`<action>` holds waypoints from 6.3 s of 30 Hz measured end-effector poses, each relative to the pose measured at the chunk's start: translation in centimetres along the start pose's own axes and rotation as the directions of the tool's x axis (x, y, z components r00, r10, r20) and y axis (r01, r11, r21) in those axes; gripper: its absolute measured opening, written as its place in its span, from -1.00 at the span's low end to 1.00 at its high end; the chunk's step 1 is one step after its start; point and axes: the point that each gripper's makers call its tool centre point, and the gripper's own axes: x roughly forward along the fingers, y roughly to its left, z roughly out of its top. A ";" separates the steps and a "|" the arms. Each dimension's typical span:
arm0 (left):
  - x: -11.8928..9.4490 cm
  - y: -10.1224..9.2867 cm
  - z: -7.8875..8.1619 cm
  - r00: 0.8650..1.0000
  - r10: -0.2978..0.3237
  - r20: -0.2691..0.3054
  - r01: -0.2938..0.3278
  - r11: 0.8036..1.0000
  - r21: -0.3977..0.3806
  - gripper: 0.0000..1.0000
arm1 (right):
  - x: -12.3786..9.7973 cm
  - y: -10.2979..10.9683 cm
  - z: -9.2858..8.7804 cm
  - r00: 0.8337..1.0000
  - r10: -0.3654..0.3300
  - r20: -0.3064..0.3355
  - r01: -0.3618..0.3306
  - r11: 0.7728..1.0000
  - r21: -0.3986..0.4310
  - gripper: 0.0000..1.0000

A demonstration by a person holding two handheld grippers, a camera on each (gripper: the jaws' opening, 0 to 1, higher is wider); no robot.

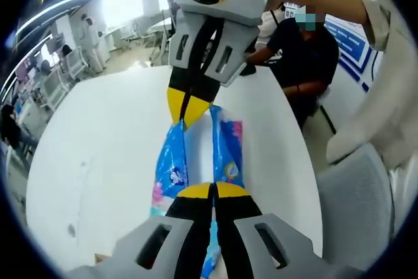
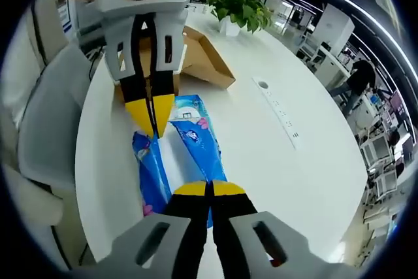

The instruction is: Operate the shoe box by opening the lid, removing the specified soft item, and placing it in the target area until the item is outside and the box remains undamaged.

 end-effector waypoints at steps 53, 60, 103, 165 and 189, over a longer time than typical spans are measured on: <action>11.1 2.6 0.8 0.997 -0.076 -0.018 0.076 0.997 -0.019 -1.00 | 4.5 -4.3 -10.7 0.990 -0.049 -0.132 0.059 0.995 0.078 -1.00; 10.8 2.6 0.9 0.999 -0.051 -0.014 0.051 0.999 0.015 -1.00 | 4.4 -4.2 -10.7 0.988 -0.060 -0.143 0.073 0.994 0.083 -0.96; -0.9 -0.9 -0.5 0.989 0.110 0.098 -0.096 0.987 -0.130 -0.26 | -2.3 0.9 -4.2 0.981 -0.165 -0.098 0.179 0.972 0.154 -0.40; -25.5 -6.9 -13.2 0.802 0.566 0.191 -0.428 0.767 -0.478 0.83 | -2.5 10.6 11.3 0.990 -0.025 0.141 0.001 0.985 0.171 0.17; -29.2 -10.5 -19.2 0.740 0.653 0.160 -0.466 0.670 -0.578 1.00 | 2.0 13.6 16.7 0.972 0.149 0.181 -0.151 0.989 -0.001 0.12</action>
